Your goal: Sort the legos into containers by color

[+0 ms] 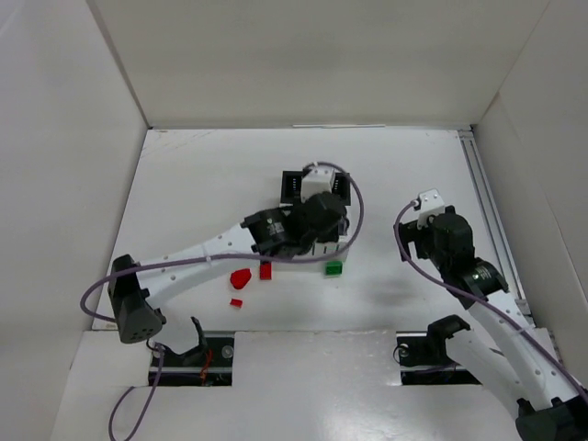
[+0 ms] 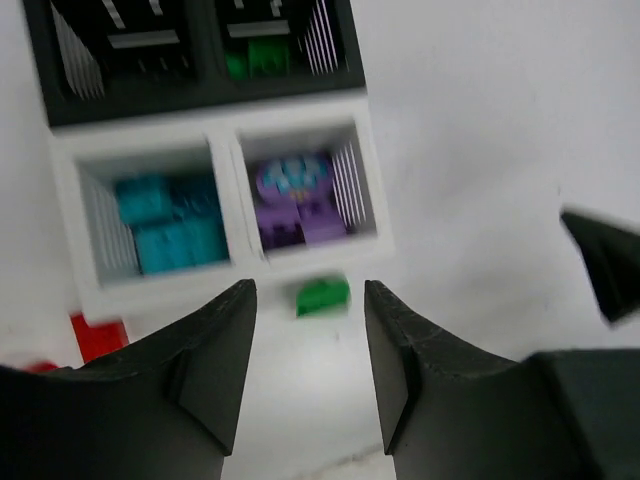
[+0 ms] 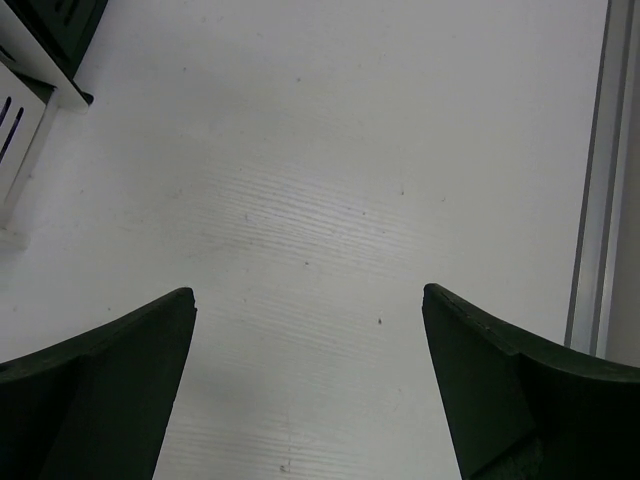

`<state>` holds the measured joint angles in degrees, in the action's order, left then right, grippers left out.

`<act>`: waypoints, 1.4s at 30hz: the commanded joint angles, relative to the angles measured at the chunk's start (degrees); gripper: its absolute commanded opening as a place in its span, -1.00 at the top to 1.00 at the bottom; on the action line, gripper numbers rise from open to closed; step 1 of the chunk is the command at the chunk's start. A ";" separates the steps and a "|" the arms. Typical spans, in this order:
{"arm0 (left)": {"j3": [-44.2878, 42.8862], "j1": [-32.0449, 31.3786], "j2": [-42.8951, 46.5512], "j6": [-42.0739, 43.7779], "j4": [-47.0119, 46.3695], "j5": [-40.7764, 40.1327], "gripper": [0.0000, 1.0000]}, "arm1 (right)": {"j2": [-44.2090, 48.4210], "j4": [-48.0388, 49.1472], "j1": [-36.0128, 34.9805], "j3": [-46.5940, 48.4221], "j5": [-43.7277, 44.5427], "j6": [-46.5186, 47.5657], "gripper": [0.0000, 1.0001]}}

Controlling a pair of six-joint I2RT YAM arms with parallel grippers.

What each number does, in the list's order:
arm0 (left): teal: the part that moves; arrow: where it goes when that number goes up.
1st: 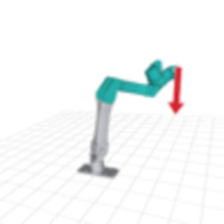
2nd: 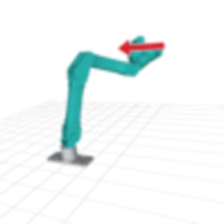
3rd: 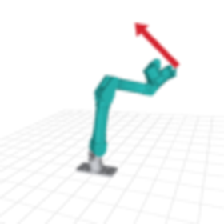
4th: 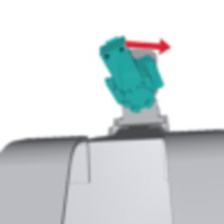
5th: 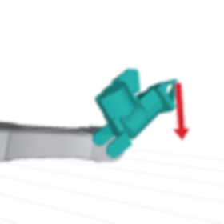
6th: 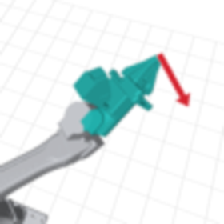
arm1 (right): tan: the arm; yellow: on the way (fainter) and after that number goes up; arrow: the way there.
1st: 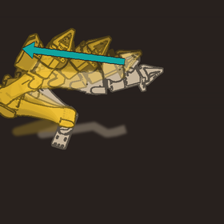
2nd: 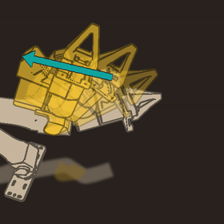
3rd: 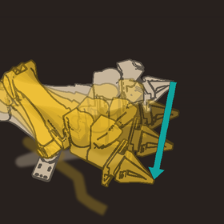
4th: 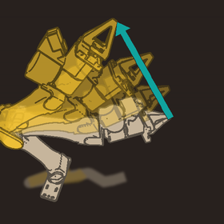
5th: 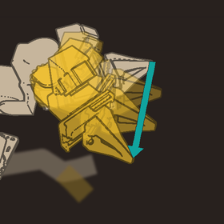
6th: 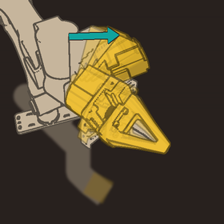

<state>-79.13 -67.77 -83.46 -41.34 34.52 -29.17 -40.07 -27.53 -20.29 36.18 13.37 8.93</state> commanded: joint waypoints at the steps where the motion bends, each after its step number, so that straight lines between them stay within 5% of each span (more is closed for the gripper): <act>1: -5.40 7.98 -3.00 13.64 -9.36 1.80 0.12 | 2.19 -1.12 0.26 0.38 1.31 -0.76 -0.99; 6: -15.07 15.72 -12.41 20.41 -11.42 7.89 0.12 | 0.62 -2.61 0.78 1.60 2.54 -0.23 -0.99; 11: -21.85 16.26 -18.58 21.65 -7.36 9.73 0.15 | -1.41 -2.62 0.78 1.61 0.53 2.31 -0.99; 17: -15.36 16.26 -12.70 22.18 -11.93 11.41 0.06 | -2.46 5.72 0.78 -3.12 -27.66 11.37 -0.99; 19: -12.98 16.26 -10.24 22.18 -13.25 12.90 -0.15 | -2.99 7.48 -0.35 -4.80 -32.33 11.37 -0.99; 24: -7.46 14.43 -6.55 23.32 -13.78 16.69 -0.41 | -0.37 0.74 -4.84 -3.68 -19.03 5.60 -0.99; 29: 3.44 4.16 -0.32 25.79 -16.49 17.74 -0.77 | 2.72 -7.54 -2.83 -0.24 -0.38 -2.68 -0.99; 33: 12.67 -3.23 1.46 25.08 -19.57 20.02 -0.83 | 3.42 -8.15 1.21 0.29 0.17 -5.32 -0.99; 38: 26.99 -3.86 4.01 31.92 -33.62 30.55 -0.99 | 0.27 -8.15 4.29 4.06 -0.88 -3.05 -0.99; 42: 26.24 -3.86 -1.52 36.76 -37.51 34.08 -0.99 | -0.96 -8.15 4.30 5.12 -4.31 -1.11 -0.99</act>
<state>-50.83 -71.72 -84.01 -10.04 7.31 -0.23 -40.66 -35.86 -16.27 38.26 10.44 6.68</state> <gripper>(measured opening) 0.993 0.993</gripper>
